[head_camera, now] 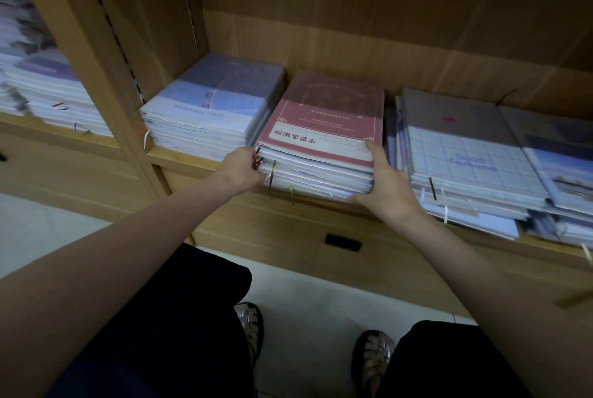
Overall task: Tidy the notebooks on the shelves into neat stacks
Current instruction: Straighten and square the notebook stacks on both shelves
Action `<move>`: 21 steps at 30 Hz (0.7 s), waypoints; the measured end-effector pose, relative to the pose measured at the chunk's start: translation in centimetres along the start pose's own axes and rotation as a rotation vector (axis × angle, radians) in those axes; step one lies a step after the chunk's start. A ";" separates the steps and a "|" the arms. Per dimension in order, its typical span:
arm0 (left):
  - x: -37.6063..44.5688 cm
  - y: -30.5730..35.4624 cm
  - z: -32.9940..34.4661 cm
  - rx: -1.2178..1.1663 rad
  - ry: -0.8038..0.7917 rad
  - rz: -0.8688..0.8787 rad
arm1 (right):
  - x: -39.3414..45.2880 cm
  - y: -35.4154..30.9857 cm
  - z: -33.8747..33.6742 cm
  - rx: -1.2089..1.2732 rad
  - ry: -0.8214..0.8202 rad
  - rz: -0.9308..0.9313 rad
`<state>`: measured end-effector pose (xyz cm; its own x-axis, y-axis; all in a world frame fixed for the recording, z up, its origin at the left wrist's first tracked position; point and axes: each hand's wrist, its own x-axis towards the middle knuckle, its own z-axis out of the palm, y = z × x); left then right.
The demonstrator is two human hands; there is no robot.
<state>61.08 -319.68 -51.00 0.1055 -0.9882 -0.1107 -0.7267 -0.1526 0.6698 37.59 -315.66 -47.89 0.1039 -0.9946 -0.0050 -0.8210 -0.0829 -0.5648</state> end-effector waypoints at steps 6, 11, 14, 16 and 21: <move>-0.2 0.7 0.1 0.064 0.047 0.003 | 1.5 1.0 0.1 0.088 0.054 0.057; -0.1 1.0 0.1 0.132 0.071 0.015 | 1.8 0.9 0.2 0.056 0.068 0.045; -0.2 0.9 0.1 0.145 0.070 0.020 | 1.3 0.3 -0.1 -0.055 0.008 0.010; -0.1 0.6 0.0 0.146 0.055 0.035 | 1.2 0.1 -0.2 -0.085 0.008 0.011; -0.1 0.4 -0.2 0.210 0.049 0.050 | 1.2 -0.1 -0.2 -0.132 -0.040 0.018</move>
<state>60.97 -319.62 -50.57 0.0948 -0.9946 -0.0417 -0.8567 -0.1028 0.5054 37.67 -316.84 -47.66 0.1084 -0.9929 -0.0483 -0.8894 -0.0752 -0.4509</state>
